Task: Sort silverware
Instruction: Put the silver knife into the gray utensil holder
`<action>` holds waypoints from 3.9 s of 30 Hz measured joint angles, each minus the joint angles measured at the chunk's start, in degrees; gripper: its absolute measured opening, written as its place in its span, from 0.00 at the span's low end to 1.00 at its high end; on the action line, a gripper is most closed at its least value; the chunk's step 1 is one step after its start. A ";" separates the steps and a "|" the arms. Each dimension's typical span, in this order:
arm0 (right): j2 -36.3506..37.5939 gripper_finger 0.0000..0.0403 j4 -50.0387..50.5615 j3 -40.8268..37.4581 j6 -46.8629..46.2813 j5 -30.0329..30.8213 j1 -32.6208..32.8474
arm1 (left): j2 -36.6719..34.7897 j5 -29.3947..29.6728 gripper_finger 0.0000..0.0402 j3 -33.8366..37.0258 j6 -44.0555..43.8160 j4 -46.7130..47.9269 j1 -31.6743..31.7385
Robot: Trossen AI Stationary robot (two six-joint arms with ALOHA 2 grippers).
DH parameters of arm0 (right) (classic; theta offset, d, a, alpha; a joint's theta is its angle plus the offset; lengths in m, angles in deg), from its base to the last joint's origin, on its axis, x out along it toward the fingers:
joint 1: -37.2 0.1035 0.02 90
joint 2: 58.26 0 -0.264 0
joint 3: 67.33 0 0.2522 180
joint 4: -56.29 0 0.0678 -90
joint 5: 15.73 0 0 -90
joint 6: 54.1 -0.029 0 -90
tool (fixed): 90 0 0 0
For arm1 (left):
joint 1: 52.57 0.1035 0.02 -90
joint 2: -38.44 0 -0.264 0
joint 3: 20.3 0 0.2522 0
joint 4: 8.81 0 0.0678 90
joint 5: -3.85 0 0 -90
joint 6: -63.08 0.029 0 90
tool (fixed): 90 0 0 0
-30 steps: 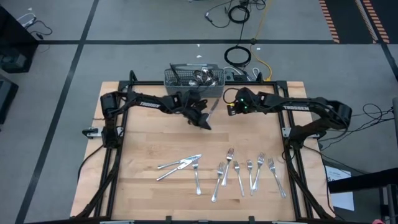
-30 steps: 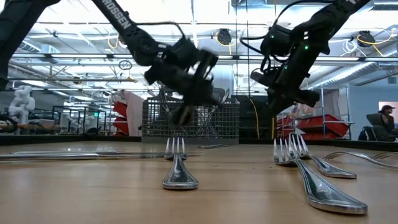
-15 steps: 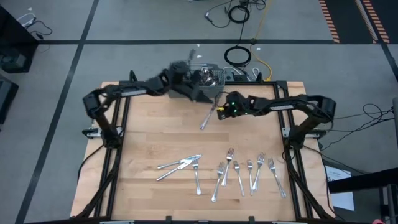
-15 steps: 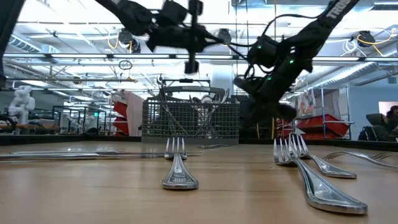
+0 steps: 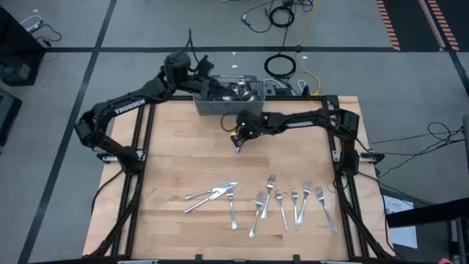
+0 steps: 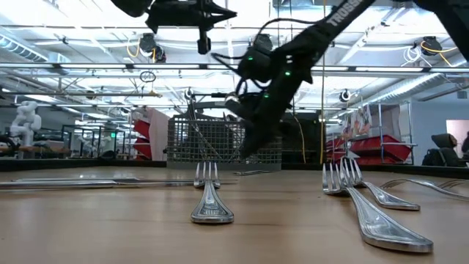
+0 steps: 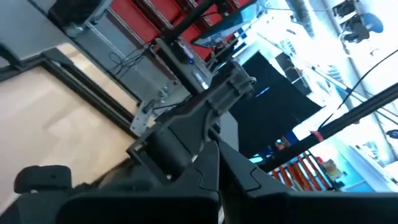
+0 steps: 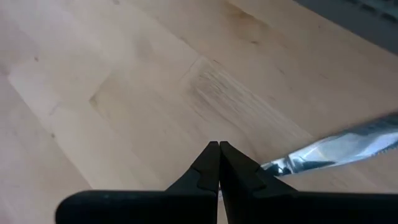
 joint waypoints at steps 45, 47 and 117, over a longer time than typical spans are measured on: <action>0.89 0.00 16.87 1.54 -9.30 5.59 18.93 | 0.00 2.36 0.01 0.00 13.71 15.93 2.42; 3.89 0.00 19.56 1.59 -10.95 6.75 20.24 | 0.00 3.98 0.01 0.00 15.77 17.91 2.44; -9.68 0.00 24.67 12.43 -3.22 13.02 6.40 | -0.02 7.15 0.01 0.02 30.81 37.88 2.81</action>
